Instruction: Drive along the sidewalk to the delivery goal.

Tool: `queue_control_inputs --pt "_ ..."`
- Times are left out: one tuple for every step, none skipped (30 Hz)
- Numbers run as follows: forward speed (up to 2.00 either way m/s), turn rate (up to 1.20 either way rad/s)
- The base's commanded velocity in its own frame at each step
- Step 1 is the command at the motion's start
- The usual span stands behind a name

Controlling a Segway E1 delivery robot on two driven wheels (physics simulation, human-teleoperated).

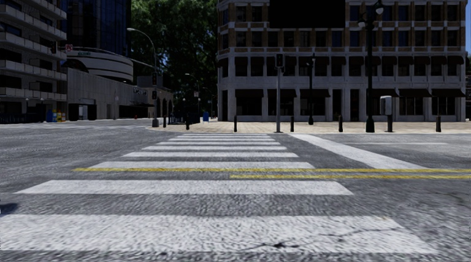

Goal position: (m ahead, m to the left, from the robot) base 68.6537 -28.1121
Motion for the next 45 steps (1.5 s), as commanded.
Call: queue_control_inputs --pt "2.0 0.0" --pt "2.0 0.0" --pt "2.0 0.0" --pt "2.0 0.0" --pt "2.0 0.0" --pt "2.0 0.0" --pt "2.0 0.0" --pt "2.0 0.0" --pt "2.0 0.0" --pt "2.0 0.0" --pt "2.0 0.0" --pt "2.0 0.0" --pt "2.0 0.0" --pt "2.0 0.0" --pt "2.0 0.0" --pt "2.0 0.0" --pt "2.0 0.0" --pt "2.0 0.0" --pt "2.0 0.0" --pt "2.0 0.0" --pt "2.0 0.0" --pt "2.0 0.0" --pt "2.0 0.0" --pt "2.0 0.0" --pt "2.0 0.0" --pt "2.0 0.0" --pt "2.0 0.0" --pt "2.0 0.0" --pt "2.0 0.0" --pt "2.0 0.04" --pt "2.0 0.08" --pt "2.0 0.16" --pt "2.0 0.16" --pt "2.0 0.19" --pt "2.0 0.19" --pt "2.0 0.19" --pt "2.0 0.19" --pt "2.0 0.19" --pt "2.0 0.19" --pt "2.0 0.19" --pt "2.0 0.19" --pt "2.0 0.19" --pt "2.0 0.2" --pt "2.0 0.2" --pt "2.0 0.21"
